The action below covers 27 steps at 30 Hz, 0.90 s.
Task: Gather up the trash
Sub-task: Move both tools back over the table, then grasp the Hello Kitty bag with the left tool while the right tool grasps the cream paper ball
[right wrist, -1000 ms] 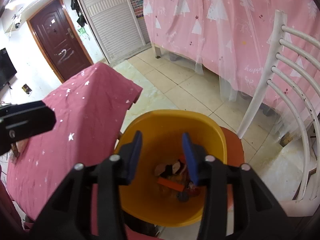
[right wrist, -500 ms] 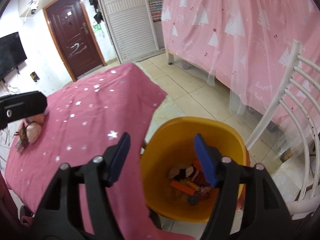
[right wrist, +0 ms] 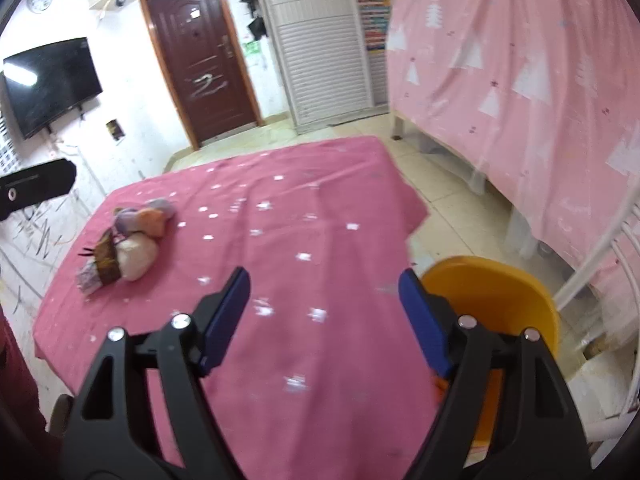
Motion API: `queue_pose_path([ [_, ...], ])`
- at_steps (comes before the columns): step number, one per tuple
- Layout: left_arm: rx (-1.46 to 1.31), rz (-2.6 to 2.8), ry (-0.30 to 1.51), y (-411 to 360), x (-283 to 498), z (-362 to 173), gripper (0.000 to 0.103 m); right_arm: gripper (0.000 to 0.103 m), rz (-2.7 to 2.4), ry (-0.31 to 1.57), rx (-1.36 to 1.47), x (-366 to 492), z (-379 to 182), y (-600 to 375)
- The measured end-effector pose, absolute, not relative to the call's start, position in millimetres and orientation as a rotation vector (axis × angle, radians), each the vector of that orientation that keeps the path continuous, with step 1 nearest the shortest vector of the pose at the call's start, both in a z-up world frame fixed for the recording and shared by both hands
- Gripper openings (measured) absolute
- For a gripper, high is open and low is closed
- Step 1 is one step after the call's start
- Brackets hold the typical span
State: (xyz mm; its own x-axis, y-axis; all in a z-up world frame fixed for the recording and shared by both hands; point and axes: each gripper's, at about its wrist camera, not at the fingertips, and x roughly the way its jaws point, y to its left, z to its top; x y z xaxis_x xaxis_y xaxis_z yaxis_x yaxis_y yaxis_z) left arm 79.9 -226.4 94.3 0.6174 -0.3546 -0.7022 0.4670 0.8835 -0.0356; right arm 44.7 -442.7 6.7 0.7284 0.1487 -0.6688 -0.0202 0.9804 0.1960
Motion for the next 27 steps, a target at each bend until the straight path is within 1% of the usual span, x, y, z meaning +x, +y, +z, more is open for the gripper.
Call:
queue_pose_path([
  [10, 0.143, -0.409, 0.759, -160.5, 74.4, 90.6, 0.067, 0.074, 0.186, 0.767, 0.093, 60.2, 15.7, -377.6],
  [18, 0.143, -0.372, 0.786, -115.6, 77.5, 70.5, 0.067, 0.074, 0.254, 0.796, 0.065, 71.9, 16.1, -338.9],
  [27, 0.139, -0.360, 0.841, -87.3, 88.8, 44.4, 0.067, 0.074, 0.280, 0.824, 0.039, 86.0, 15.1, -313.3],
])
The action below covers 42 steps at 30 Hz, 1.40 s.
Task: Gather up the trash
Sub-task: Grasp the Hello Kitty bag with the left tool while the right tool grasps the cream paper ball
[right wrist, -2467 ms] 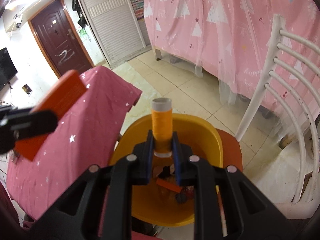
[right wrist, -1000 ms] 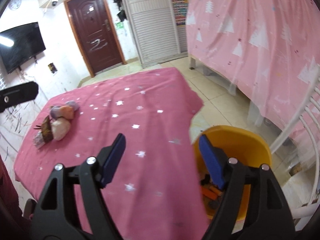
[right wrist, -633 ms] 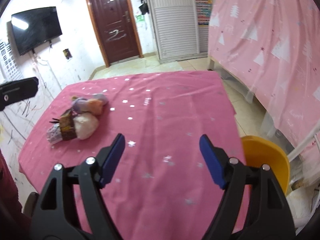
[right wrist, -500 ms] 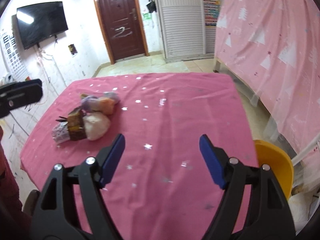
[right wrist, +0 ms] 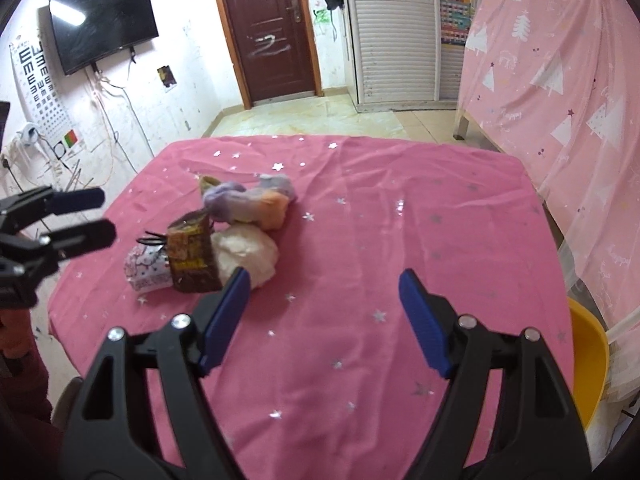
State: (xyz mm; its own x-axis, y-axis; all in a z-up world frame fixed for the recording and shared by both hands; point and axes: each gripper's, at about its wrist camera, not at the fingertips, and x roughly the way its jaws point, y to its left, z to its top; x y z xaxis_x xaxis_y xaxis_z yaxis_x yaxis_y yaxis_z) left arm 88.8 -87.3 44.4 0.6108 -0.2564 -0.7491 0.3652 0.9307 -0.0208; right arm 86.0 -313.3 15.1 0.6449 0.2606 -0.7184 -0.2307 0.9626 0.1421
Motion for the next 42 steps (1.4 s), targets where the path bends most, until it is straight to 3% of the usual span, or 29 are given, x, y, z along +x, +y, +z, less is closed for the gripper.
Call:
queue_pose_path([
  [17, 0.202, -0.445, 0.930, -84.3, 107.4, -11.4, 0.067, 0.073, 0.307, 0.862, -0.038, 102.9, 7.7, -275.8],
  [21, 0.220, -0.449, 0.942, -85.3, 112.2, -19.8, 0.051, 0.073, 0.306, 0.870, -0.056, 108.5, 5.2, -266.7],
  [26, 0.219, -0.488, 0.936, -81.8, 109.4, -23.2, 0.042, 0.073, 0.315, 0.876, -0.067, 113.5, 3.1, -259.7],
  [36, 0.187, -0.480, 0.940, -68.6, 92.3, -25.0, 0.031, 0.073, 0.353, 0.903, -0.074, 117.1, -4.3, -243.7],
  [37, 0.177, -0.477, 0.942, -66.1, 90.1, -24.5, 0.030, 0.073, 0.356, 0.903, -0.073, 116.9, -5.0, -243.4],
  [41, 0.156, -0.476, 0.943, -56.9, 81.3, -19.4, 0.030, 0.051, 0.374, 0.918, -0.066, 117.6, -7.8, -239.7],
  [42, 0.158, -0.474, 0.937, -55.3, 79.3, -17.6, 0.030, 0.050, 0.380, 0.917, -0.067, 116.5, -8.0, -238.5],
])
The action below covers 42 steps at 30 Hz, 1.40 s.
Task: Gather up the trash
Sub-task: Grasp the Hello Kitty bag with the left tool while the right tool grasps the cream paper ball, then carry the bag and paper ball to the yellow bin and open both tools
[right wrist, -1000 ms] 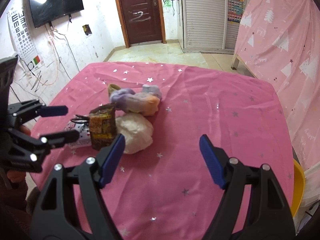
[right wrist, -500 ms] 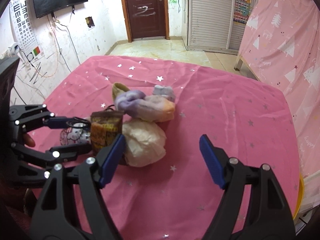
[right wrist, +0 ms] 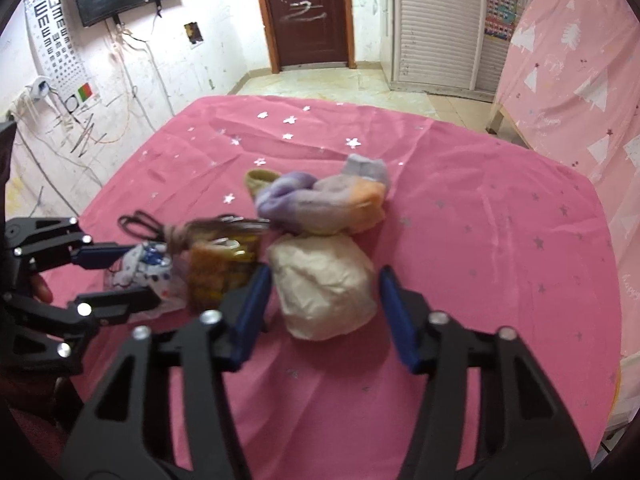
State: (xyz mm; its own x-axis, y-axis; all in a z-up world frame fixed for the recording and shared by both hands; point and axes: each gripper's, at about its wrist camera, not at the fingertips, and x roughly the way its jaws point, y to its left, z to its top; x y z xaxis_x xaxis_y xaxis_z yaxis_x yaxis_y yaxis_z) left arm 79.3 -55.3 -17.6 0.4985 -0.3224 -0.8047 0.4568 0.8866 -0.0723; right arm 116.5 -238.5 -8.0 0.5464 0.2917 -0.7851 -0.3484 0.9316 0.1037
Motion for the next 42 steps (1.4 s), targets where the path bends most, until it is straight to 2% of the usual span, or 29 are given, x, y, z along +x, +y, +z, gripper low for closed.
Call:
queue_pose_path([
  [22, 0.181, -0.380, 0.812, -37.4, 51.4, 44.2, 0.030, 0.049, 0.308, 0.843, -0.030, 84.2, 13.0, -284.4],
  [42, 0.239, -0.459, 0.777, -134.5, 64.0, 71.2, 0.030, 0.049, 0.162, 0.763, 0.100, 63.0, 23.2, -390.6],
])
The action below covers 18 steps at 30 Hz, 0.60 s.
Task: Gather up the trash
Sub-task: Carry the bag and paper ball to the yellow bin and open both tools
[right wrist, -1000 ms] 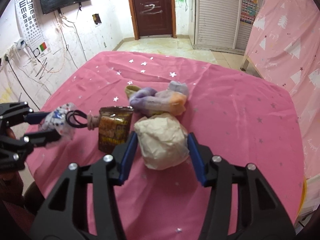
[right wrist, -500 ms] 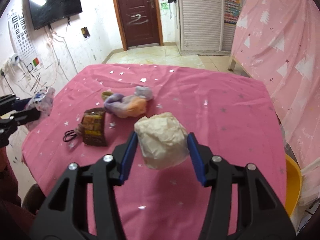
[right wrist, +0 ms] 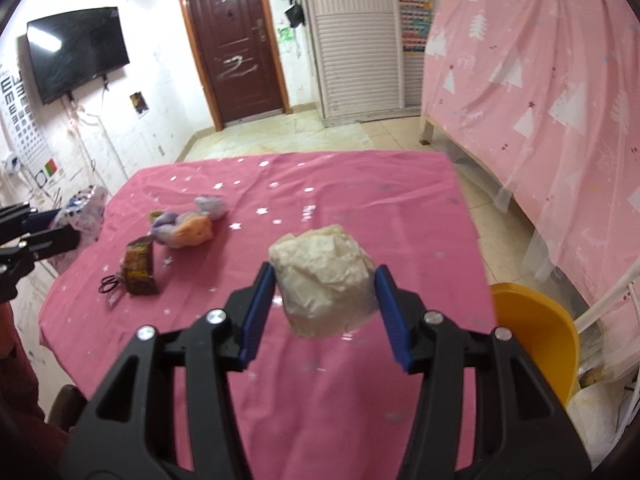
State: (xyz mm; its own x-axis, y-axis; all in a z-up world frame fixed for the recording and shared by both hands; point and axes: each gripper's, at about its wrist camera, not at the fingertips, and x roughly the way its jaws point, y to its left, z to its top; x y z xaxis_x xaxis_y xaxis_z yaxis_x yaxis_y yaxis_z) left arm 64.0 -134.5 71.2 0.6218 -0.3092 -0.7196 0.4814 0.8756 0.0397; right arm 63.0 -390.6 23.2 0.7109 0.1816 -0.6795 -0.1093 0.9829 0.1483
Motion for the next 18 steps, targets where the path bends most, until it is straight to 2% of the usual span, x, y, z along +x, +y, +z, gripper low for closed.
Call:
queue_pose_path([
  [18, 0.305, -0.674, 0.797, -322.8, 76.4, 74.4, 0.030, 0.049, -0.091, 0.746, 0.232, 22.8, -3.5, -538.8],
])
